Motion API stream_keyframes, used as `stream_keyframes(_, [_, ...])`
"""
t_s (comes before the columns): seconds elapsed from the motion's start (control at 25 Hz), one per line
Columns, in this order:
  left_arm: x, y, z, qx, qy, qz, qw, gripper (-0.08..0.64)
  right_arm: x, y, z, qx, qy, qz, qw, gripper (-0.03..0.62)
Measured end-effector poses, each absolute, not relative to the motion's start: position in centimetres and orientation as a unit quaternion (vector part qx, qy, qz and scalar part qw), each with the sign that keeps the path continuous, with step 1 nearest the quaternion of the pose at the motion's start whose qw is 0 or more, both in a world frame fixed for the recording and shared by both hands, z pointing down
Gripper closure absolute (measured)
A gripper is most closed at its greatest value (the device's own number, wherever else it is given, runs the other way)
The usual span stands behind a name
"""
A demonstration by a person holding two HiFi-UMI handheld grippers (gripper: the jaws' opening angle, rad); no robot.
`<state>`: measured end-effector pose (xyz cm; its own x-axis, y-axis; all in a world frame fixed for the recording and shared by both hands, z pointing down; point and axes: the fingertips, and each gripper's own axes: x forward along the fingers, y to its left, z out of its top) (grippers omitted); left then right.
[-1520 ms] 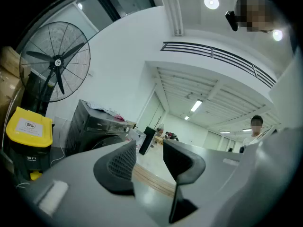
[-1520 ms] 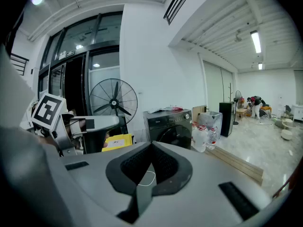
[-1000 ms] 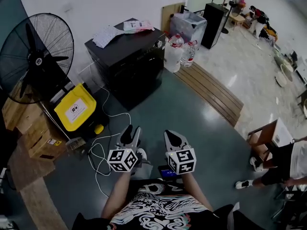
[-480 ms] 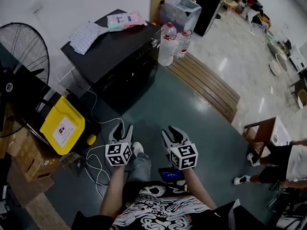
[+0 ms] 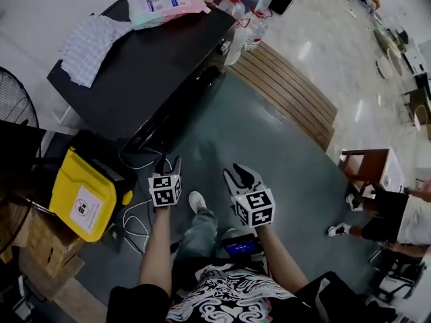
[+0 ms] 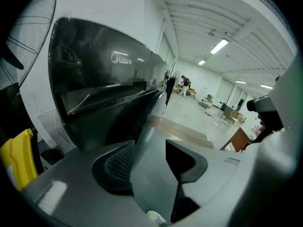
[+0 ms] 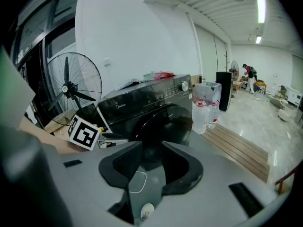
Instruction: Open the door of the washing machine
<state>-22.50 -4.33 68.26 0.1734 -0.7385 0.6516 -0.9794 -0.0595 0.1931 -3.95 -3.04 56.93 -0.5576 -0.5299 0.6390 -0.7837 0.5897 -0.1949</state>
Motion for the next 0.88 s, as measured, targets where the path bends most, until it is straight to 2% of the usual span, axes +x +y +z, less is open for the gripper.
stream_keyframes(0.24, [-24.2, -6.0, 72.6, 0.687, -0.605, 0.227, 0.331, 0.362, -4.9, -3.7, 58.2, 0.382, -0.844, 0.253, 0.278, 0.465])
stream_keyframes(0.76, [-24.4, -9.6, 75.7, 0.645, -0.636, 0.243, 0.346, 0.359, -3.7, -6.9, 60.4, 0.343, -0.858, 0.258, 0.282, 0.466])
stream_keyframes(0.84, [-24.5, -10.0, 76.0, 0.641, -0.638, 0.244, 0.350, 0.378, -3.5, -7.7, 60.8, 0.335, -0.861, 0.257, 0.285, 0.468])
stream_keyframes(0.88, [-24.4, -10.1, 76.2, 0.642, -0.636, 0.247, 0.351, 0.410, -3.4, -7.9, 61.0, 0.333, -0.861, 0.256, 0.287, 0.468])
